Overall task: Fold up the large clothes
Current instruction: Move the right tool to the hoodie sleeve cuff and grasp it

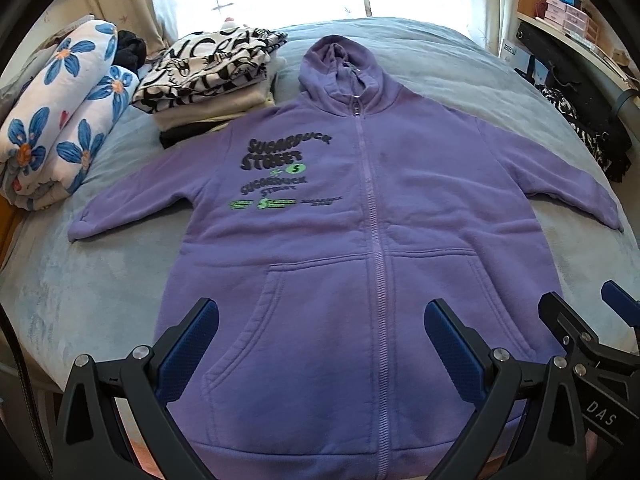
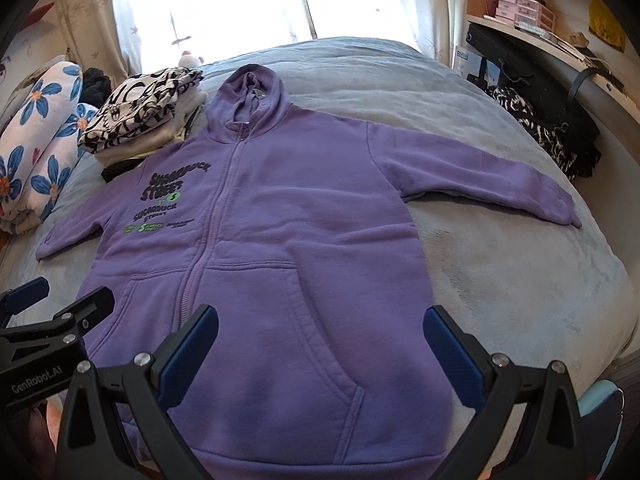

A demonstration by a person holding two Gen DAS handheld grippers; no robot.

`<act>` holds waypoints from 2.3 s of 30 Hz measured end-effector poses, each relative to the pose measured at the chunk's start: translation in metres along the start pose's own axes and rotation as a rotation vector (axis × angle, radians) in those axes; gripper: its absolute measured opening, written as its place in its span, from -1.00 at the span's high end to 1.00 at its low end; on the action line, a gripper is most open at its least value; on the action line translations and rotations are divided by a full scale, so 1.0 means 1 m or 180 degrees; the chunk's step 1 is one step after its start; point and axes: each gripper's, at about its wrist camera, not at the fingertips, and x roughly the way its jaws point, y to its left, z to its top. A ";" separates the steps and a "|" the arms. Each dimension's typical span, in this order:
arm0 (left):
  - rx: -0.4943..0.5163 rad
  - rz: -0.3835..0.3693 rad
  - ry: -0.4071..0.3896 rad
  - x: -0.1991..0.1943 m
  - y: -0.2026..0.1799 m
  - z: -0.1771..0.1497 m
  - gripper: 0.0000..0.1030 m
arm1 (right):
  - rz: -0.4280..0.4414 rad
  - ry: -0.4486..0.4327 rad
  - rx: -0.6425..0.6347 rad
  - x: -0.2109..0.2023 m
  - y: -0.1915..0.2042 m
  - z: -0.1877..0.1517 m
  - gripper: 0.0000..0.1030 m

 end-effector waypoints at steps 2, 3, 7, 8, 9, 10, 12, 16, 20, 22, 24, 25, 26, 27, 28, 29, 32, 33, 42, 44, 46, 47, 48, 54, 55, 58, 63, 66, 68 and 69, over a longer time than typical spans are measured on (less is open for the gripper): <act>0.0024 -0.0011 0.0037 0.004 -0.007 0.003 -0.98 | 0.0000 0.0011 0.0037 0.004 -0.008 0.003 -0.99; 0.0062 -0.0016 0.0066 0.007 -0.013 0.005 -0.98 | -0.0001 0.0016 0.0050 0.005 -0.012 0.004 -0.99; 0.0153 -0.0030 0.0155 0.014 -0.029 0.016 -0.98 | 0.0035 0.0036 0.0085 0.013 -0.027 0.010 -0.99; 0.0168 -0.0084 0.0155 0.015 -0.034 0.020 -0.98 | 0.0051 0.0045 0.0093 0.015 -0.031 0.012 -0.99; 0.0172 -0.0113 0.0144 0.014 -0.037 0.022 -0.98 | 0.0071 0.0056 0.0111 0.018 -0.036 0.014 -0.99; 0.0176 -0.0142 0.0117 0.013 -0.041 0.027 -0.98 | 0.0085 0.0057 0.0128 0.019 -0.040 0.016 -0.99; 0.0205 -0.0176 0.0042 0.010 -0.050 0.035 -0.98 | 0.0133 0.0049 0.0191 0.023 -0.051 0.022 -0.99; 0.0297 -0.0151 -0.0168 0.002 -0.069 0.056 -0.98 | 0.0269 0.0034 0.0355 0.025 -0.071 0.032 -0.99; 0.0412 -0.0162 -0.0306 -0.001 -0.084 0.073 -0.98 | 0.0288 -0.0039 0.0545 0.024 -0.095 0.046 -0.99; 0.0479 -0.0188 -0.0346 -0.001 -0.092 0.082 -0.98 | 0.0316 -0.0129 0.0631 0.021 -0.108 0.052 -0.99; 0.0545 -0.0214 -0.0399 0.000 -0.098 0.089 -0.98 | 0.0217 -0.0250 0.0670 0.016 -0.120 0.059 -0.99; 0.0574 -0.0214 -0.0416 0.000 -0.101 0.092 -0.98 | 0.0107 -0.0298 0.0640 0.014 -0.124 0.063 -0.99; 0.0611 -0.0209 -0.0441 0.001 -0.106 0.096 -0.98 | 0.0030 -0.0352 0.0598 0.012 -0.128 0.067 -0.99; 0.0640 -0.0207 -0.0461 0.000 -0.110 0.098 -0.98 | -0.0042 -0.0407 0.0542 0.010 -0.132 0.072 -0.99; 0.0664 -0.0203 -0.0469 0.001 -0.113 0.102 -0.98 | -0.0131 -0.0446 0.0489 0.009 -0.136 0.078 -0.99; 0.0679 -0.0198 -0.0477 0.001 -0.115 0.105 -0.98 | -0.0230 -0.0470 0.0444 0.008 -0.142 0.084 -0.99; 0.0674 -0.0208 -0.0504 0.003 -0.122 0.118 -0.98 | -0.0400 -0.0469 0.0396 0.011 -0.157 0.100 -0.99; 0.0654 -0.0232 -0.0504 0.004 -0.123 0.122 -0.98 | -0.0442 -0.0459 0.0412 0.013 -0.163 0.104 -0.99; 0.0488 -0.0351 -0.0515 0.035 -0.136 0.154 -0.98 | -0.0559 -0.0332 0.0599 0.050 -0.215 0.123 -0.99; 0.0448 -0.0386 -0.0436 0.048 -0.140 0.157 -0.98 | -0.0537 -0.0219 0.0761 0.062 -0.233 0.124 -0.99; 0.0431 -0.0393 -0.0395 0.060 -0.144 0.158 -0.98 | -0.0512 -0.0114 0.0971 0.074 -0.254 0.123 -0.99; 0.0430 -0.0378 -0.0386 0.065 -0.146 0.157 -0.98 | -0.0529 -0.0052 0.1071 0.080 -0.263 0.121 -0.99; 0.0439 -0.0348 -0.0382 0.071 -0.149 0.157 -0.98 | -0.0550 -0.0008 0.1155 0.084 -0.271 0.119 -0.99; 0.0473 -0.0306 -0.0297 0.099 -0.163 0.155 -0.98 | -0.0556 0.0227 0.1544 0.111 -0.313 0.101 -0.99; 0.0473 -0.0304 -0.0289 0.103 -0.165 0.155 -0.98 | -0.0556 0.0258 0.1600 0.115 -0.318 0.098 -0.99; 0.0457 -0.0286 -0.0287 0.112 -0.169 0.157 -0.98 | -0.0530 0.0312 0.1748 0.126 -0.330 0.092 -0.99; 0.0397 -0.0240 -0.0234 0.125 -0.169 0.159 -0.98 | -0.0407 0.0391 0.2041 0.149 -0.350 0.087 -0.94; 0.0368 -0.0240 -0.0212 0.129 -0.164 0.159 -0.98 | -0.0396 0.0372 0.2119 0.158 -0.355 0.089 -0.93; 0.0360 -0.0230 -0.0199 0.131 -0.159 0.157 -0.98 | -0.0393 0.0315 0.2178 0.163 -0.359 0.091 -0.89; 0.0349 -0.0236 -0.0193 0.131 -0.156 0.156 -0.98 | -0.0400 0.0283 0.2207 0.166 -0.362 0.092 -0.85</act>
